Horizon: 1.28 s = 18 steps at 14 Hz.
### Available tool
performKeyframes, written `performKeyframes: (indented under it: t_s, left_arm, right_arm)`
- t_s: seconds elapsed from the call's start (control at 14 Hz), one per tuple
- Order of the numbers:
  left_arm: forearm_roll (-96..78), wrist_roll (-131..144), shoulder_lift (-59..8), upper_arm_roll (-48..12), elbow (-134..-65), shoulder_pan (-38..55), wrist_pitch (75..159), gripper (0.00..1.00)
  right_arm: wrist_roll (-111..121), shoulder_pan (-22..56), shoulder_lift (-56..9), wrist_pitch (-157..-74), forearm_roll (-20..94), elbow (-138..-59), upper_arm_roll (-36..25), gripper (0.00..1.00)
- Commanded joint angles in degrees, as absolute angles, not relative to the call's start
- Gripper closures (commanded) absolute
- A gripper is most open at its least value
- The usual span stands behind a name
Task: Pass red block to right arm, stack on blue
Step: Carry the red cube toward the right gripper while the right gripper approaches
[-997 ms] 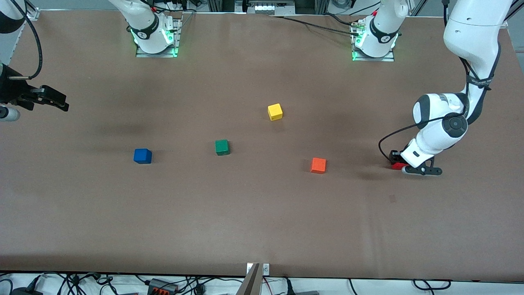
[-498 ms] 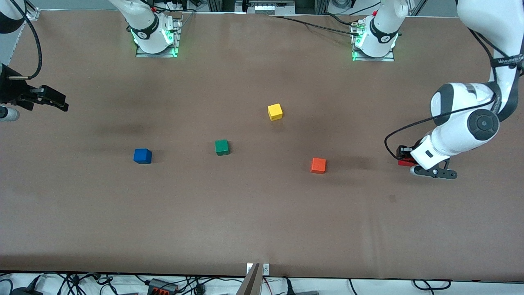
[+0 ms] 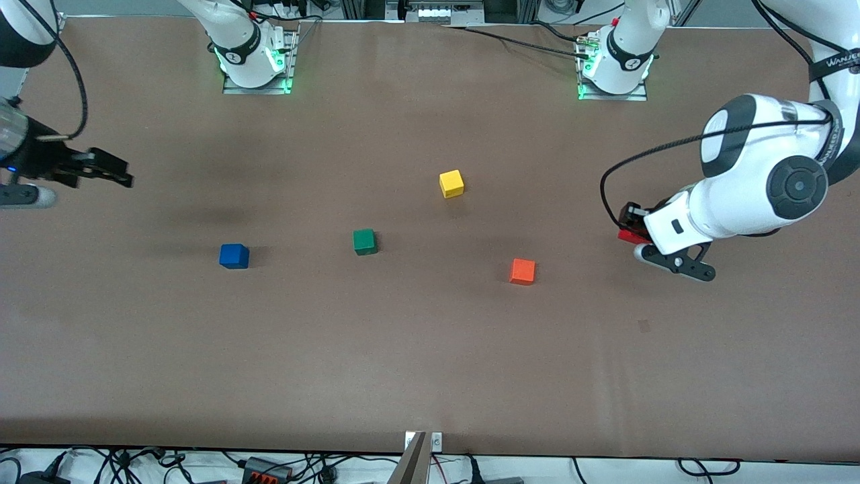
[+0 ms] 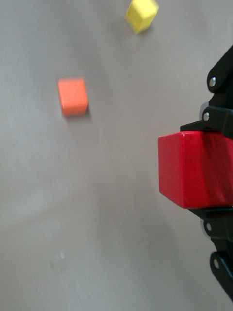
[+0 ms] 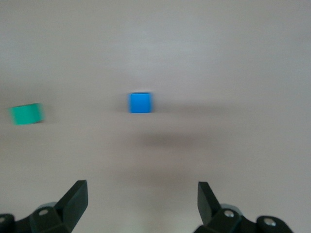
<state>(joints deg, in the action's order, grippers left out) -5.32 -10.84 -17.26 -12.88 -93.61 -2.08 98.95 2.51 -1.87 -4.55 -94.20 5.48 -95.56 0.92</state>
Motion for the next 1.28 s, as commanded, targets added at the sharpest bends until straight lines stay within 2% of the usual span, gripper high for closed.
performKeyframes:
  t_s: [0.0, 0.28, 0.64, 0.93, 1.07, 1.21]
  left_arm:
    - [-10.62, -20.36, -17.49, -13.09, -90.88, -2.02, 96.77, 0.9]
    - [-24.14, -34.67, -17.75, -17.21, -88.95, -1.32, 99.91, 0.92]
    - [-34.34, -51.74, -20.38, -28.54, -90.0, -1.14, 118.26, 0.91]
    - [-44.63, -67.02, -24.16, -34.27, -90.09, 0.43, 133.64, 0.91]
    - [-51.02, -72.58, -25.22, -36.73, -90.09, 1.84, 141.38, 0.91]
    - [-54.83, -78.19, -26.62, -37.53, -90.0, 3.86, 147.97, 0.92]
  right_arm:
    - [2.64, -1.06, -8.51, -94.22, 15.52, -94.75, 0.97, 0.0]
    - [3.07, -0.44, -12.91, -93.69, 33.09, -94.75, 0.97, 0.0]
    - [3.25, 3.33, -17.66, -93.6, 56.29, -94.75, 1.05, 0.0]
    - [3.69, 5.36, -22.32, -93.34, 71.95, -94.75, 1.05, 0.0]
    - [6.92, 5.8, -24.86, -90.46, 77.31, -94.75, 1.14, 0.0]
    - [11.14, 5.71, -28.98, -82.65, 86.52, -94.66, 1.32, 0.0]
